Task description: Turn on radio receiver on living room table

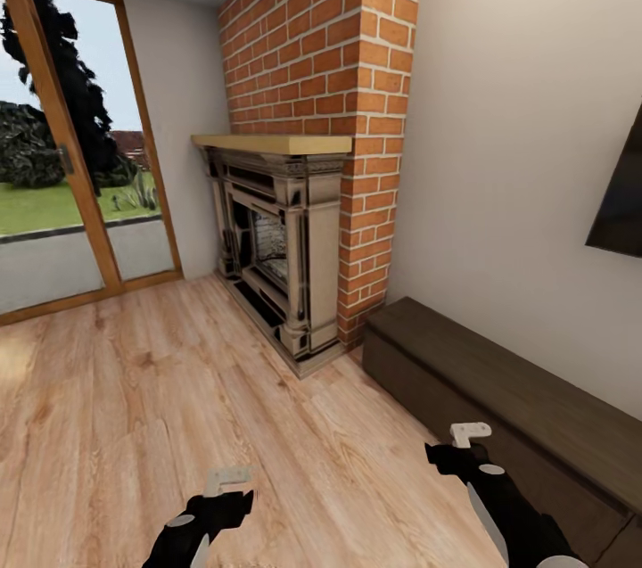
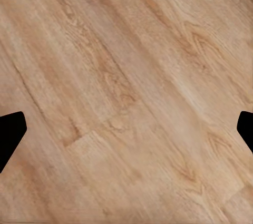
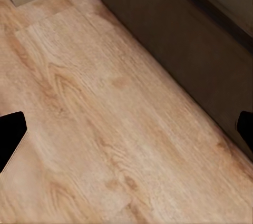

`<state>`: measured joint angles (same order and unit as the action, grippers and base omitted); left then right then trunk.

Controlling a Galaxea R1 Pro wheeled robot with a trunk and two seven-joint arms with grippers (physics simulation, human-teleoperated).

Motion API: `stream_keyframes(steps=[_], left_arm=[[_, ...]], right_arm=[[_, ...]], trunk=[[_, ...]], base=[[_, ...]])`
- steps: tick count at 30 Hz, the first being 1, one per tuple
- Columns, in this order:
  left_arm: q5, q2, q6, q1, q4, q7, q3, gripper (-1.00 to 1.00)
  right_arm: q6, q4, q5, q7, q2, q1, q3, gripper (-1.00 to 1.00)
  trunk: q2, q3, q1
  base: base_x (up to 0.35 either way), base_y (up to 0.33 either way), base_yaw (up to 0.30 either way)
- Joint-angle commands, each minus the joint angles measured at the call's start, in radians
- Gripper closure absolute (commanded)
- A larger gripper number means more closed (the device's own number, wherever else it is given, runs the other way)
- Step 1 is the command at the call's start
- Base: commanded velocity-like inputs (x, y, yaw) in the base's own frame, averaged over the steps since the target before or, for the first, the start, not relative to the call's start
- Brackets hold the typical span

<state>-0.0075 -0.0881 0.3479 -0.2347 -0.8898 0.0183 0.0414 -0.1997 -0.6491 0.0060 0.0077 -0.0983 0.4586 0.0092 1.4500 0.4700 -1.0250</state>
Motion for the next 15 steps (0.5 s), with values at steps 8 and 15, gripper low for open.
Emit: stream_keyframes(steps=[8, 15], left_arm=[[0.002, -0.002, -0.003, 0.0, 0.0, -0.006, 0.0, -1.0], [0.003, 0.001, 0.001, 0.001, 0.0, -0.009, 0.0, -1.0]], right_arm=[[0.0, 0.001, -0.001, 0.0, 0.0, 0.0, 0.0, -1.0], [0.0, 0.002, -0.001, 0.0, 0.0, 0.0, -0.001, -1.0]], trunk=[[0.0, 0.0, 0.0], [0.0, 0.0, 0.0]], base=[[0.0, 0.0, 0.296], [0.0, 0.0, 0.3]])
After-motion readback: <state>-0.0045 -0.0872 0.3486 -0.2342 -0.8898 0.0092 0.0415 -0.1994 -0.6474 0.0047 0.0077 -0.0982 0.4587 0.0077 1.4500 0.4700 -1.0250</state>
